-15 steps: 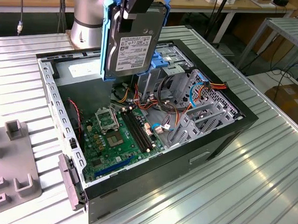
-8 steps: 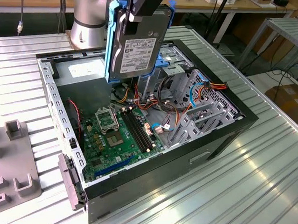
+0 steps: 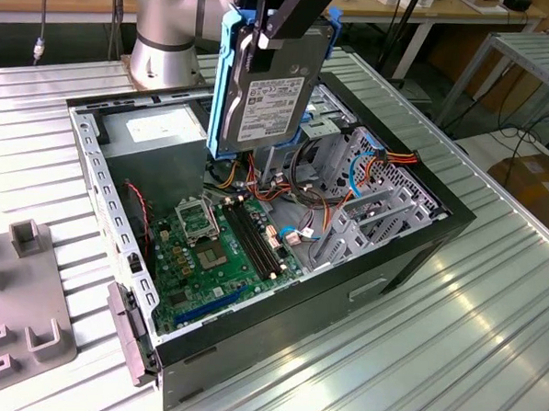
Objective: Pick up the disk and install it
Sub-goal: 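Insert the disk into the insertion slot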
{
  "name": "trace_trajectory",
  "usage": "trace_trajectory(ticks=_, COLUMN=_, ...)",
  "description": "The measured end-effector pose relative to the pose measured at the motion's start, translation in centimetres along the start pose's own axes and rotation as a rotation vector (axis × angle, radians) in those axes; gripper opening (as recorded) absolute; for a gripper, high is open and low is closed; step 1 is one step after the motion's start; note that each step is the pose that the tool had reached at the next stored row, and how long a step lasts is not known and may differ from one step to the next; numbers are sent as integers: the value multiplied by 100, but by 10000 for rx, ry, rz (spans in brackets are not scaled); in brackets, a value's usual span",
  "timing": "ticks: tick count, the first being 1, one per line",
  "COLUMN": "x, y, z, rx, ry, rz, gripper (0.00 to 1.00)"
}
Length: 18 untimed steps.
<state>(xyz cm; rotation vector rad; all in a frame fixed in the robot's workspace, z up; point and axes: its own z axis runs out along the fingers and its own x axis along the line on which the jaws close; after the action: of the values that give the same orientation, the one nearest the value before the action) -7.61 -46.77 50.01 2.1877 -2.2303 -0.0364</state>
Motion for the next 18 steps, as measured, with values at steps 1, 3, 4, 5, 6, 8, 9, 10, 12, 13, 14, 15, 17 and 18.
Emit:
trace_trajectory(ticks=1, x=11, y=-5, z=0, rx=0, ry=2, rz=0, gripper=37)
trace_trajectory(ticks=3, x=44, y=-14, z=2, rx=0, ry=4, rz=0, gripper=37)
trace_trajectory(ticks=4, x=58, y=-17, z=2, rx=0, ry=5, rz=0, gripper=37)
trace_trajectory(ticks=5, x=71, y=-21, z=3, rx=0, ry=5, rz=0, gripper=37)
trace_trajectory(ticks=6, x=85, y=-24, z=4, rx=1, ry=5, rz=0, gripper=37)
trace_trajectory(ticks=8, x=134, y=-38, z=4, rx=0, ry=16, rz=1, gripper=37)
trace_trajectory(ticks=9, x=145, y=-41, z=4, rx=0, ry=19, rz=1, gripper=37)
trace_trajectory(ticks=10, x=157, y=-45, z=4, rx=0, ry=22, rz=1, gripper=37)
trace_trajectory(ticks=12, x=187, y=-52, z=5, rx=0, ry=26, rz=1, gripper=37)
trace_trajectory(ticks=13, x=209, y=-59, z=5, rx=0, ry=31, rz=1, gripper=37)
trace_trajectory(ticks=14, x=234, y=-67, z=6, rx=1, ry=36, rz=1, gripper=37)
trace_trajectory(ticks=15, x=245, y=-72, z=6, rx=1, ry=40, rz=1, gripper=37)
trace_trajectory(ticks=17, x=269, y=-80, z=7, rx=2, ry=45, rz=2, gripper=37)
trace_trajectory(ticks=18, x=280, y=-84, z=7, rx=1, ry=48, rz=1, gripper=37)
